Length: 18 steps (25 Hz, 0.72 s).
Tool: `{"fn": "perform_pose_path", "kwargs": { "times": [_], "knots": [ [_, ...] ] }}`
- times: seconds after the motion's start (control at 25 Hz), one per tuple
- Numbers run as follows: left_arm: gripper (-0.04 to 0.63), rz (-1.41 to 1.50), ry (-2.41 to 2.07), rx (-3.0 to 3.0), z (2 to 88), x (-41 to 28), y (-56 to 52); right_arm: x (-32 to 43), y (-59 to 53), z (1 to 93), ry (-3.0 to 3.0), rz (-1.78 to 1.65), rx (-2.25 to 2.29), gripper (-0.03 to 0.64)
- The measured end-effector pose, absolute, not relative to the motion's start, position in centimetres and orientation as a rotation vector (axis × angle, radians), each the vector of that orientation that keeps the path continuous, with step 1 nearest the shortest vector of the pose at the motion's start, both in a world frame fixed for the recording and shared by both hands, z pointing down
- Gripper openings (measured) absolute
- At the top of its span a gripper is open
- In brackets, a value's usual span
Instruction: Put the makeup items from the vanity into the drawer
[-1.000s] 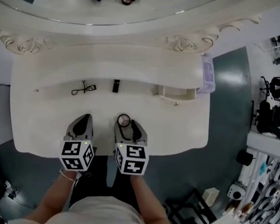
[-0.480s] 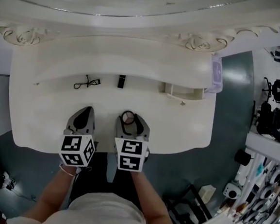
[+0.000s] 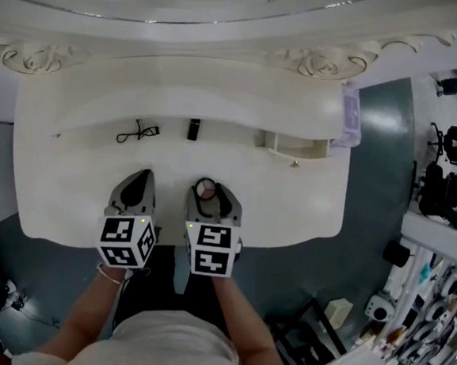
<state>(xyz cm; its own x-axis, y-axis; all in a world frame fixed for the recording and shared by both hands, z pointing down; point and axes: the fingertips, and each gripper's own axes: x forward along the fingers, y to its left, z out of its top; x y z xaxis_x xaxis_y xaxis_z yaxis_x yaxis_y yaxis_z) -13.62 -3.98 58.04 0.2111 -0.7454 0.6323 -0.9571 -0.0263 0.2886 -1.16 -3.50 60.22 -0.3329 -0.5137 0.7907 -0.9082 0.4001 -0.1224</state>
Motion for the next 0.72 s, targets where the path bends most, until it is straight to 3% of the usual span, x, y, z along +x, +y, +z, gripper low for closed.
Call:
{"fn": "perform_pose_path", "kwargs": {
  "times": [0.72],
  "knots": [
    [0.003,0.386,-1.481,1.957,52.7,-6.0,-6.5,7.6,-7.5,52.2,-1.996,0.696,1.443,0.221]
  ]
}}
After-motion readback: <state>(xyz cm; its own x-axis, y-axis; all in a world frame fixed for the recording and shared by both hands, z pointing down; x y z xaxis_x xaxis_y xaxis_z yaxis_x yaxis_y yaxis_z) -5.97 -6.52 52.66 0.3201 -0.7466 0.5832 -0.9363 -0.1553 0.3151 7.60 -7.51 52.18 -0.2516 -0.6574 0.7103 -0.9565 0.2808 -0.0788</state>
